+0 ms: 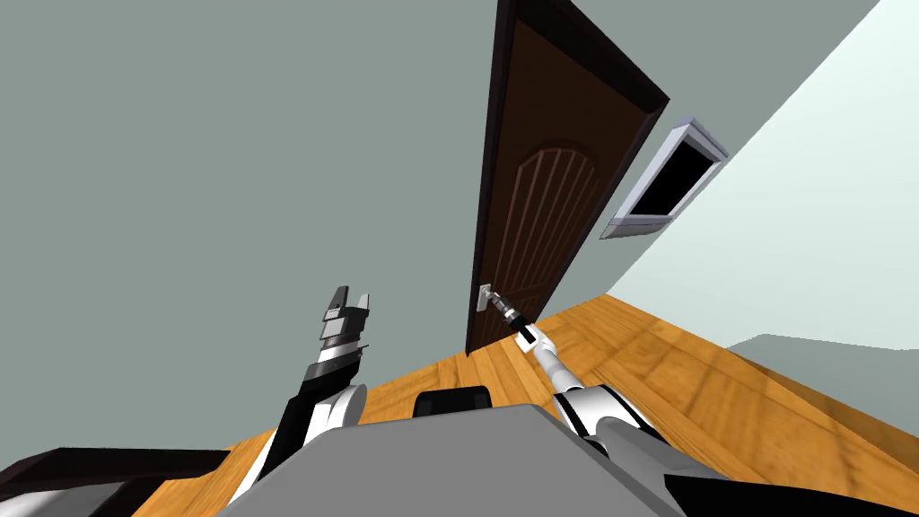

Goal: Pull the door open

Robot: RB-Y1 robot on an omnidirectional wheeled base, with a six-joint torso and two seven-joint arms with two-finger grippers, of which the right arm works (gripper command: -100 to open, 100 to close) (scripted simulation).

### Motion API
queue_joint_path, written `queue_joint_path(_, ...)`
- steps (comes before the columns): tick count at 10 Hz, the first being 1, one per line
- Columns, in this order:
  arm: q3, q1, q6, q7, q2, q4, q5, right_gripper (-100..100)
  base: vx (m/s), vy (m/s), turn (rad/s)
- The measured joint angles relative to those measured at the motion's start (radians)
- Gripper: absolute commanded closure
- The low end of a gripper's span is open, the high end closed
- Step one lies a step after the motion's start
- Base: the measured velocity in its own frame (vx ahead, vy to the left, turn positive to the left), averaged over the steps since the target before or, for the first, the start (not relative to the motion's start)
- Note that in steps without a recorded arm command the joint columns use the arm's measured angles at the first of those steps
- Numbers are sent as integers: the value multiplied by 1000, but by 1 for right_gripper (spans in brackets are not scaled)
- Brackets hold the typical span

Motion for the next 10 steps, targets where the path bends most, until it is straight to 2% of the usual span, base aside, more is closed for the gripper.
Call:
queue_joint_path(1, -1, 2, 6, -18, -1, -4, -10, 100, -49, -66, 67)
queue_joint_path(2, 0, 6, 11, -39, 0, -9, -25, -100, -49, 1, -39)
queue_joint_path(3, -1, 12, 12, -31, -6, -16, -18, -100, -40, 70, -109)
queue_joint_path(6, -11, 33, 4, 51, -23, -26, 20, -100, -41, 93, -96)
queue_joint_path(7, -16, 34, -5, 82, -29, -15, 33, -100, -30, 55, -23)
queue_joint_path(10, -22, 51, -8, 152, -43, -26, 62, -100, -30, 52, -66)
